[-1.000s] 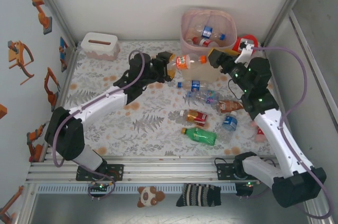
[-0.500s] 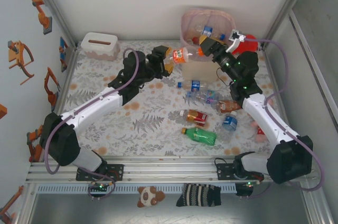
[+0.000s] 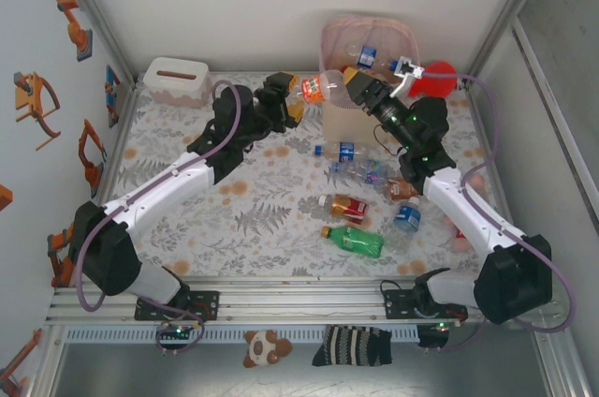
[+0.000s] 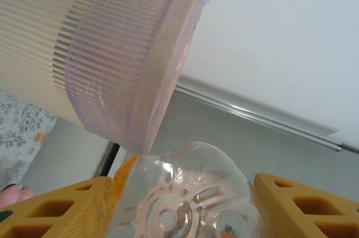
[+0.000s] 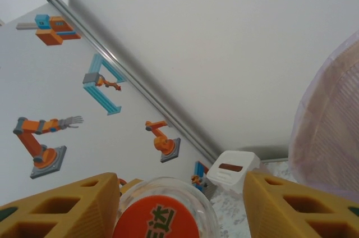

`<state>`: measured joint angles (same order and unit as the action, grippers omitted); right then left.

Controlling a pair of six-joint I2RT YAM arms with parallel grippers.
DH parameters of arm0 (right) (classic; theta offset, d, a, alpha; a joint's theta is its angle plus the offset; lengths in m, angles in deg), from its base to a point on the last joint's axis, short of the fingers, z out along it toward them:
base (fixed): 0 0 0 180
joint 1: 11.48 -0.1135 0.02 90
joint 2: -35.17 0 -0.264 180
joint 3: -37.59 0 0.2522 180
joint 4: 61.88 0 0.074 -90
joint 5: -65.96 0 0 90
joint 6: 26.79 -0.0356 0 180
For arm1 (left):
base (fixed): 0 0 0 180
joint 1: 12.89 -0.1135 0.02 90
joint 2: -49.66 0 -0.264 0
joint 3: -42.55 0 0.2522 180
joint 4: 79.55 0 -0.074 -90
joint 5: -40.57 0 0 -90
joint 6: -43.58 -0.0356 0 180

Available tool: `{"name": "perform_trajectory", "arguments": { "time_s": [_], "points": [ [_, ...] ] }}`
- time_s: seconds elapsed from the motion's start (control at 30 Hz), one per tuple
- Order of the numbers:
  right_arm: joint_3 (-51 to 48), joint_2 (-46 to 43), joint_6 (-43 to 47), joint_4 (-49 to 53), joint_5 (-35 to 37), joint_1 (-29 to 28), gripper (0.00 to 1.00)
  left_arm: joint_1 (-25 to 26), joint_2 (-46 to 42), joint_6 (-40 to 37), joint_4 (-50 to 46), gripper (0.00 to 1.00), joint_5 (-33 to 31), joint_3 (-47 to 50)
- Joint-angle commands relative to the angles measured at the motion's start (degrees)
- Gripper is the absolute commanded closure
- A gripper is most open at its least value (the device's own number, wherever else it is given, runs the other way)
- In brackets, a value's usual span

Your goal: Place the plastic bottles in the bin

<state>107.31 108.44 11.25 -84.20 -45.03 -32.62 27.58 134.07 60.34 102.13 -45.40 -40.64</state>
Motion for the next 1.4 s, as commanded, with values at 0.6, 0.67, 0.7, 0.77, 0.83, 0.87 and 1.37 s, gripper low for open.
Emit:
{"name": "perform_trajectory", "arguments": {
  "time_s": [0.6,0.67,0.7,0.77,0.83,0.87,1.37],
  "points": [
    [2.17,-0.74,1.59,-0.96,3.19,-0.96,0.77,-0.23,-2.17,-1.24,-0.64,0.3,-1.01,-1.59],
    [3.5,-1.2,3.48,1.88,3.75,-0.73,0.78,-0.35,-2.87,-1.83,-1.41,0.27,-1.28,-1.17],
    [4.13,-1.44,4.49,3.19,3.85,-0.52,0.78,-0.46,-3.2,-2.06,-1.63,0.25,-1.4,-0.94],
    [6.01,-1.92,6.33,6.54,4.03,0.29,0.78,-0.7,-4.23,-2.88,-2.19,0.24,-2.0,-0.04],
    [8.11,-2.17,8.29,10.35,4.07,1.21,0.78,-1.02,-5.34,-3.84,-3.3,0.24,-2.77,0.82],
    [9.48,-2.26,9.36,12.62,4.03,1.8,0.78,-1.23,-6.03,-4.54,-3.86,0.24,-3.18,1.35],
    [32.24,4.8,26.61,41.35,7.93,8.3,0.79,-3.28,-11.65,-23.12,-21.23,0.23,-7.94,2.29]
  ]
}}
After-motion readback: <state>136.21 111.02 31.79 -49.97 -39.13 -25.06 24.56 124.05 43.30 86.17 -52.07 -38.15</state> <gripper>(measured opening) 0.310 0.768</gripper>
